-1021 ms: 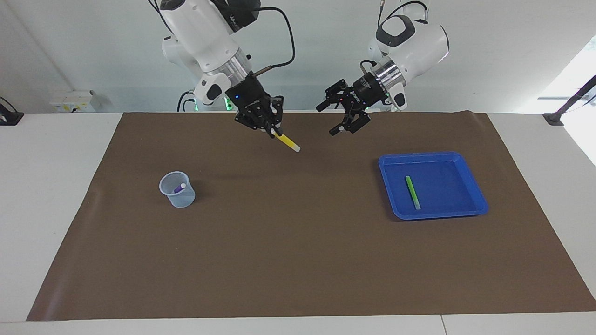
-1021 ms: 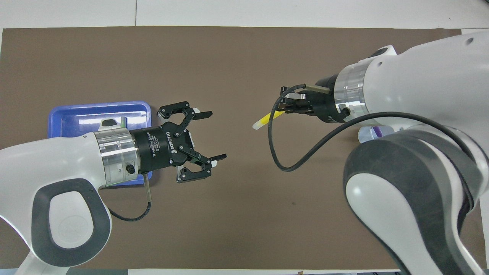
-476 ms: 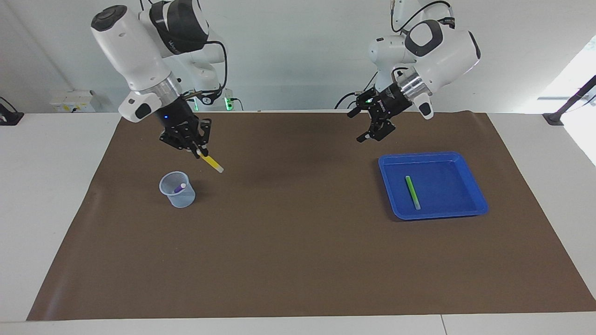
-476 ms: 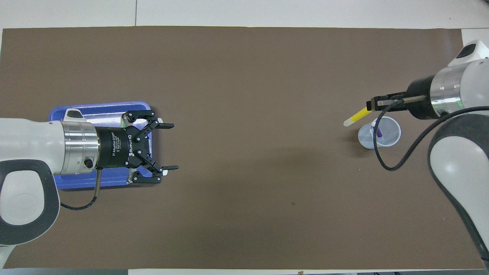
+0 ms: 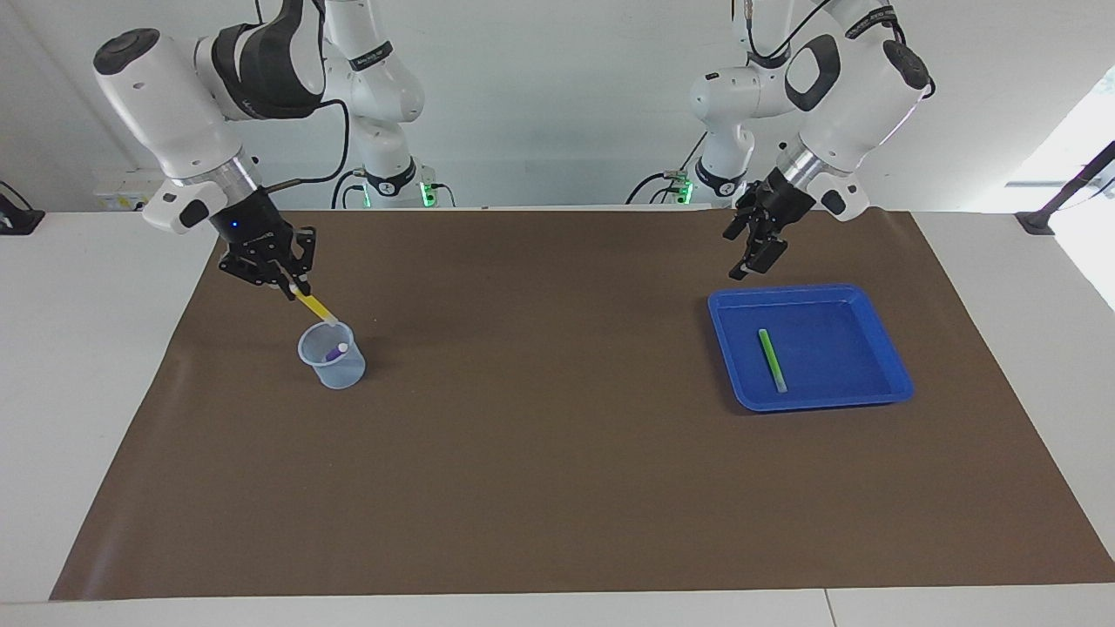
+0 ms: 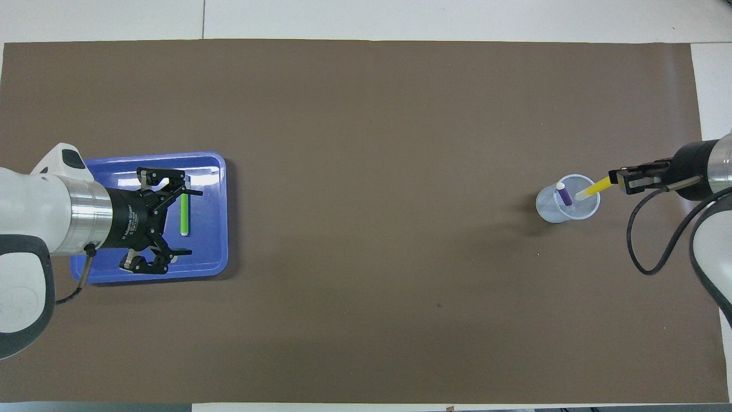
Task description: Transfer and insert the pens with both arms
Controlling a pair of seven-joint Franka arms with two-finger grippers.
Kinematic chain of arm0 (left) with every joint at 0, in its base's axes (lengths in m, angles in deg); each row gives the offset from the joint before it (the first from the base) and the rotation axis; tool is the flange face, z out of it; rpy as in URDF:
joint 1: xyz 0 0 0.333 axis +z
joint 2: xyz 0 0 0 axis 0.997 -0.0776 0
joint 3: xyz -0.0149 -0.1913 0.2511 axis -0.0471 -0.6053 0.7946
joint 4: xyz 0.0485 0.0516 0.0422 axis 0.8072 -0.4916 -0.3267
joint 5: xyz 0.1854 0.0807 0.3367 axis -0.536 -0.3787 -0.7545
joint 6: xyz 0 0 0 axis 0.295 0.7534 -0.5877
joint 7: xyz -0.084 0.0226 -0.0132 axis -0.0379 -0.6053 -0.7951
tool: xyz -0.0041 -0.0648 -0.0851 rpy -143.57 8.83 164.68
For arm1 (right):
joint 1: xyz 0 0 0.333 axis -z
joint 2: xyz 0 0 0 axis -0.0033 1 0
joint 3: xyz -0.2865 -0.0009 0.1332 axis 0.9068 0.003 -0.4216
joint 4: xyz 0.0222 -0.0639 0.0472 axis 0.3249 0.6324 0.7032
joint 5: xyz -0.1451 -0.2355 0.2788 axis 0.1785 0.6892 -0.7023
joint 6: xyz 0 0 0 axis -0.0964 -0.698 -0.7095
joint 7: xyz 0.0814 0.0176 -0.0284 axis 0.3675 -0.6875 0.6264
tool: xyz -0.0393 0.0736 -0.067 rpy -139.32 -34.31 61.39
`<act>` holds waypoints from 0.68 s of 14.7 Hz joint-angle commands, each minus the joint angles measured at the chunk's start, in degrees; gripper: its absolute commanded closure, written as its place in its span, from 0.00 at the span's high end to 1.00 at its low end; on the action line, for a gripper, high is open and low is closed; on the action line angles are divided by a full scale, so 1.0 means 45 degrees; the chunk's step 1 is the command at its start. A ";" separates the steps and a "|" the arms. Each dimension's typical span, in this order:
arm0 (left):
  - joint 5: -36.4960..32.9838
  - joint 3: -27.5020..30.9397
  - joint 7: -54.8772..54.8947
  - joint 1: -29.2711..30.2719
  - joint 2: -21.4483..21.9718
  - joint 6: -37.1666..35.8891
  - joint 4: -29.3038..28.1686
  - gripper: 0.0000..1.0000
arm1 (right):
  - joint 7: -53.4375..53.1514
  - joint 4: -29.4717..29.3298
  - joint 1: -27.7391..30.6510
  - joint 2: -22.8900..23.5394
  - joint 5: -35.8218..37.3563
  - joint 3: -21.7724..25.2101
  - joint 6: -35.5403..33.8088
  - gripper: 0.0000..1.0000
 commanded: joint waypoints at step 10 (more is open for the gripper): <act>-0.3001 0.0025 1.2312 0.1454 -0.2676 0.2154 -0.0483 1.00 | 0.0318 0.3086 0.0432 0.0115 0.0453 -0.0213 0.3358 0.00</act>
